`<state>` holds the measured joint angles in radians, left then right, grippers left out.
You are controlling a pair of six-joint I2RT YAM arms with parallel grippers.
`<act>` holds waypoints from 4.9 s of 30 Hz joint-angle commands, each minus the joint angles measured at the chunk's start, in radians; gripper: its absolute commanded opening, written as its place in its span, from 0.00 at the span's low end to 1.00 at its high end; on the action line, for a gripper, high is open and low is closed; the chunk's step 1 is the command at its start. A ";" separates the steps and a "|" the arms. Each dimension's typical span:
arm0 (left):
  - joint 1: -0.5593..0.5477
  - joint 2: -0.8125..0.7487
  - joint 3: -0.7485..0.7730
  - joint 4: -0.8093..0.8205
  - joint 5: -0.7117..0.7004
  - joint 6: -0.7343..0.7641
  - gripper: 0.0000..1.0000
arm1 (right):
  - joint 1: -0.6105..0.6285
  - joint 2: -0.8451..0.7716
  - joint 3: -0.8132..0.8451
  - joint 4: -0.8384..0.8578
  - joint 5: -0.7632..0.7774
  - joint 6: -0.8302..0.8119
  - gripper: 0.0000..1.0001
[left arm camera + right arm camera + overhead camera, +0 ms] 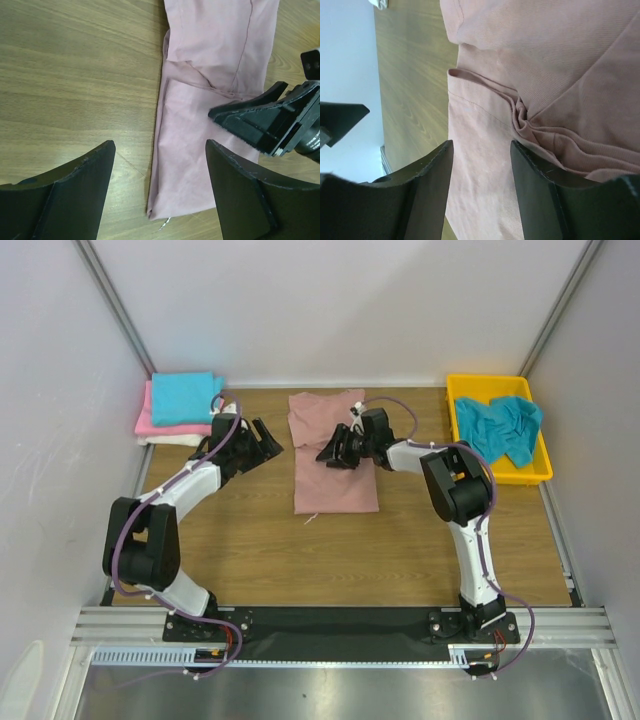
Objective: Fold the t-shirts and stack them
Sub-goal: Fold the tshirt
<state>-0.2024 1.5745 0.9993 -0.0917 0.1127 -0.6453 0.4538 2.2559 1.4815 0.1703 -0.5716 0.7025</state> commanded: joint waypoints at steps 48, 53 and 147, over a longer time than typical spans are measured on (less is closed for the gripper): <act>-0.259 -0.042 -0.060 -0.115 -0.110 -0.123 0.78 | -0.089 -0.671 -0.289 -0.503 0.395 -0.206 0.86; -0.296 -0.062 -0.134 -0.122 -0.128 -0.197 0.77 | -0.101 -0.708 -0.470 -0.506 0.378 -0.149 0.82; -0.589 -0.611 -0.162 -0.859 -0.320 -0.252 0.00 | 0.233 -1.517 -0.859 -0.999 0.533 0.221 0.00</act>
<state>-0.7975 0.9646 0.7139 -0.7845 -0.0513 -0.9539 0.6868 0.7200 0.5358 -0.7097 -0.1585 0.9714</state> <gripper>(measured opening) 0.011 0.028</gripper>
